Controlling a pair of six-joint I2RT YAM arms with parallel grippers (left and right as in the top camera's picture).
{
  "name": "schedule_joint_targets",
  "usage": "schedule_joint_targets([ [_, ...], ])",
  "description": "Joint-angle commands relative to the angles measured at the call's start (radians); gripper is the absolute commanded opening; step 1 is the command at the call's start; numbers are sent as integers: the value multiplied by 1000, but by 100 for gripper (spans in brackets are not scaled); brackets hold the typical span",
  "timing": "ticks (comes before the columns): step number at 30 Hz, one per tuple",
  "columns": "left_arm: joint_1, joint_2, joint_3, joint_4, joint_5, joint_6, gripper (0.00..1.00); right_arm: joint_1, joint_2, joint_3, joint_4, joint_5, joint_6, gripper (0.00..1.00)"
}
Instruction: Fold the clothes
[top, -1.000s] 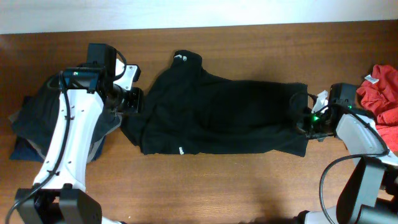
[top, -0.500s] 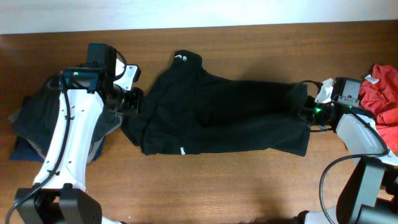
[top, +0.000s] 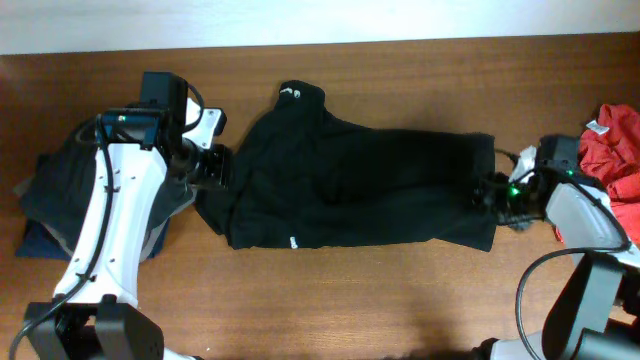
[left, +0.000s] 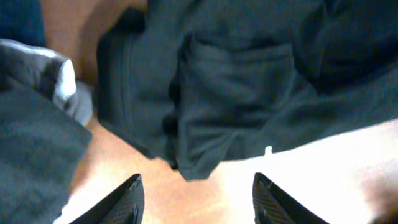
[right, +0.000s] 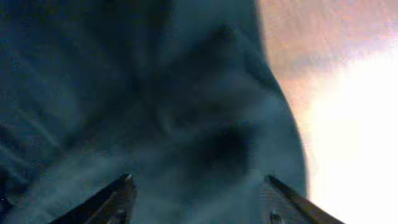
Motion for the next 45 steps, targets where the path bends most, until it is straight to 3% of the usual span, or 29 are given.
schedule_joint_targets([
  [1,-1,-6,-50,-13,4,12,56,-43,-8,12,-69,12,0,72],
  [10,-1,-6,-293,131,109,12,54,-111,-8,11,-159,-71,-30,76],
  [16,-1,-6,-408,256,56,11,54,-113,-8,11,-203,-68,-29,78],
  [22,-1,-6,-481,356,53,1,40,-113,-8,11,-219,-58,-30,80],
  [34,-1,-1,-542,467,12,-4,44,-113,-8,11,-227,-60,-82,80],
  [37,-1,10,-542,469,35,-3,31,-113,-8,11,-232,-59,-82,80],
  [39,-1,14,-542,470,66,-4,14,-113,-8,11,-224,-51,-82,80],
  [40,-1,14,-542,469,68,-8,2,-113,-8,11,-221,-43,-82,79],
  [43,0,14,-541,473,67,-32,0,-113,-8,11,-222,-30,-82,66],
  [45,3,14,-540,477,63,-34,0,-113,-8,11,-224,6,-81,47],
])
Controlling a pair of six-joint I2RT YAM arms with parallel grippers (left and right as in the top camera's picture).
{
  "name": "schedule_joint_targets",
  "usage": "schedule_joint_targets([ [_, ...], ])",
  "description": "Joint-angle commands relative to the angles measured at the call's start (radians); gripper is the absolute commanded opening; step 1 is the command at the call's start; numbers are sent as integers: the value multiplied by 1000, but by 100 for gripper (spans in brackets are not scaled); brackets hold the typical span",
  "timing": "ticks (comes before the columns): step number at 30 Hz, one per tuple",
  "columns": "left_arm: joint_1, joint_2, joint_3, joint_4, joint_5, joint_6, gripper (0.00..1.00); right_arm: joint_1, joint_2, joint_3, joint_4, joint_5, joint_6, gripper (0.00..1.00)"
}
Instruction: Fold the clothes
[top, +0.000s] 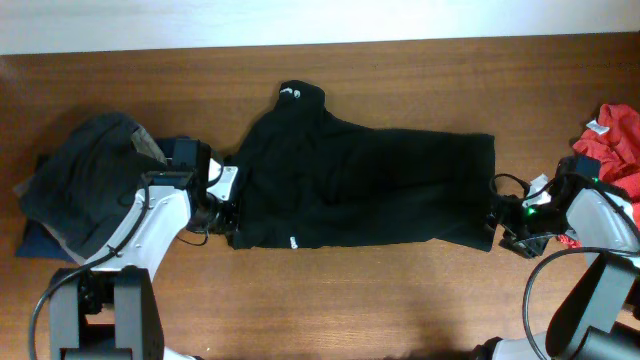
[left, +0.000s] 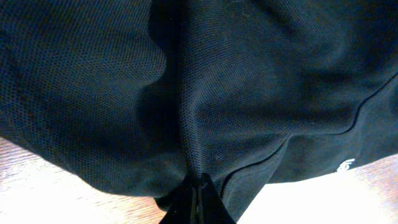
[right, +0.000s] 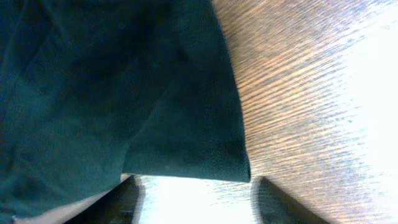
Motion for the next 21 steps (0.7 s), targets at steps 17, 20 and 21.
schedule_joint_targets([
  [17,5,8,15,16,20,-18,0,1,-8,-108,148,73,58,36],
  [20,5,8,15,14,20,-18,0,1,-8,-137,208,24,58,36],
  [21,5,8,15,13,20,-18,1,1,-8,-146,226,11,61,35],
])
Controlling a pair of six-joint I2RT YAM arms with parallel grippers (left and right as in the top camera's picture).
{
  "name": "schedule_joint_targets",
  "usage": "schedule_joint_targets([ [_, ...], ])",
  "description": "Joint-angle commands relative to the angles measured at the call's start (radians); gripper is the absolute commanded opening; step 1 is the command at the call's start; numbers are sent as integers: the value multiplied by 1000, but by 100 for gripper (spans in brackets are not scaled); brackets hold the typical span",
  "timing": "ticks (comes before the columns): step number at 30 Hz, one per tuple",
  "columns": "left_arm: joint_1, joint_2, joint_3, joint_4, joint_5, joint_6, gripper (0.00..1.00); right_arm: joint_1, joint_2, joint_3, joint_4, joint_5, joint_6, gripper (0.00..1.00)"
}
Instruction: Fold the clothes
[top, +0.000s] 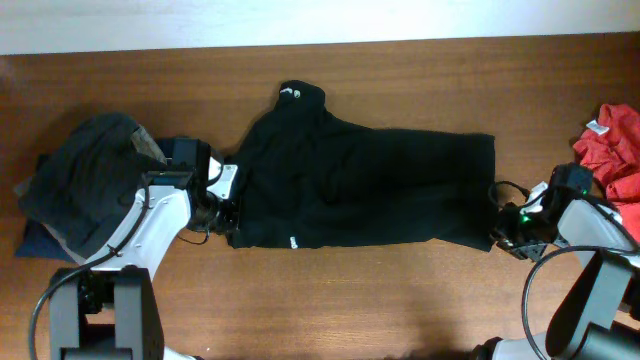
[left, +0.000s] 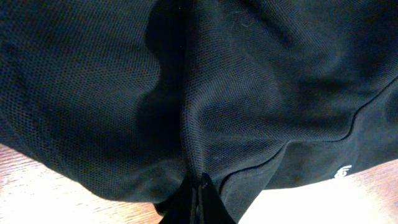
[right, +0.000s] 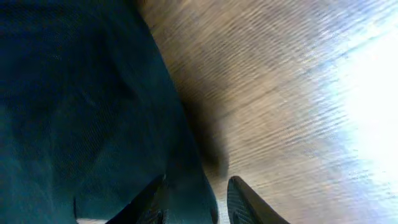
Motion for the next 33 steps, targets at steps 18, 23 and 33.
schedule_joint_targets([
  [18,23,-11,91,-81,-14,-10,1,-26,-8,27,14,219,42,4],
  [23,26,-14,121,-93,-36,-10,0,-26,-8,54,1,259,42,4],
  [33,36,-21,158,-189,-129,-10,0,-26,-8,95,-97,355,81,4],
])
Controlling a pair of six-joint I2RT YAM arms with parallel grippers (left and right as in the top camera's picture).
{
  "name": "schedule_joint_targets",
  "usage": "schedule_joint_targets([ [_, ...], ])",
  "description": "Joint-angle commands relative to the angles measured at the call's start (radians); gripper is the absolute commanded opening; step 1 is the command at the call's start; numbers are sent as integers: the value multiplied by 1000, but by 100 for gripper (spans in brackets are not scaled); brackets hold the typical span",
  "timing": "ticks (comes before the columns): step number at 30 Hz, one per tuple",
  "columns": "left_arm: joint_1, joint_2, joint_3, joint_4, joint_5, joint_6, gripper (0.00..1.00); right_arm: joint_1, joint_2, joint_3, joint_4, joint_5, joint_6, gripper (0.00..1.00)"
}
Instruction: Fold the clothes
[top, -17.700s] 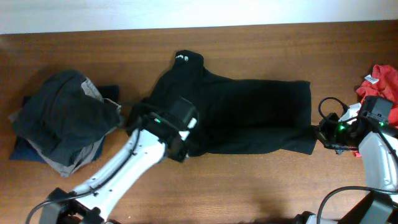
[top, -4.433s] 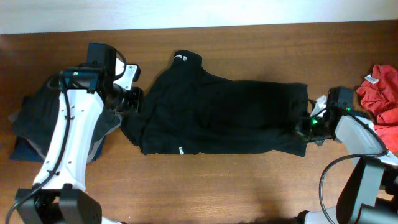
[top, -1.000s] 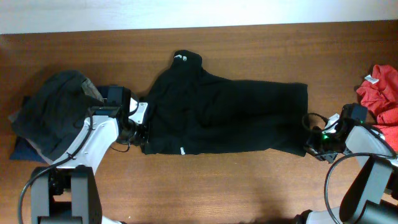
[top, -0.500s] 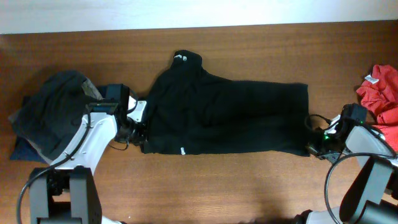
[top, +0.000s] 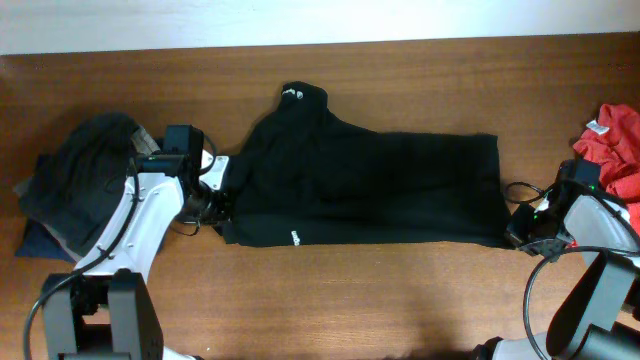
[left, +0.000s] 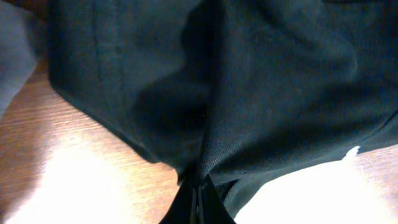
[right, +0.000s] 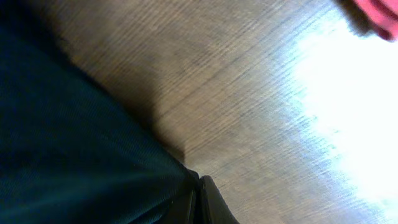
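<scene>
A black garment (top: 370, 185) lies spread lengthwise across the middle of the wooden table (top: 330, 300), its collar end poking toward the far edge. My left gripper (top: 222, 205) is shut on the garment's lower left corner (left: 205, 155). At the other end, my right gripper (top: 512, 236) is shut on the lower right corner (right: 124, 168). Both pairs of jaws are pressed together with cloth between them. The near hem runs straight between the two grippers.
A pile of dark grey and blue clothes (top: 75, 185) sits at the left, beside my left arm. A red garment (top: 612, 135) lies at the right edge, just beyond my right arm. Bare wood runs along the near side.
My right gripper was open at the lower right corner and is now shut on it, farther right. My left gripper, still holding, sits farther left. The garment is stretched longer and flatter.
First both grippers stood open at the garment's two ends, the cloth rumpled. Then the left was shut on the lower left corner while the right stayed open, lower down at the right corner. Now both hold corners and the near hem is straight.
</scene>
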Motion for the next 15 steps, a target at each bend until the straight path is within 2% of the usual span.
schedule_joint_targets([
  [1,18,-26,25,-20,-51,-6,0,-8,-8,29,-11,92,39,4],
  [3,18,-34,25,-35,-50,-6,1,-8,-8,29,-14,90,43,4],
  [5,18,-36,25,-42,-50,-6,9,-8,-8,29,-16,89,46,4],
  [7,17,-36,25,-48,-50,-6,25,-8,-8,29,-15,87,45,16],
  [9,17,-36,25,-56,-50,-6,36,-8,-8,29,-14,85,46,29],
  [10,17,-38,25,-69,-51,-6,38,-8,-8,30,-14,83,46,46],
  [14,22,-41,30,-97,-50,-6,41,-8,-8,40,-23,74,69,60],
  [15,23,-42,35,-101,-45,-6,41,-8,-8,45,-28,60,69,60],
])
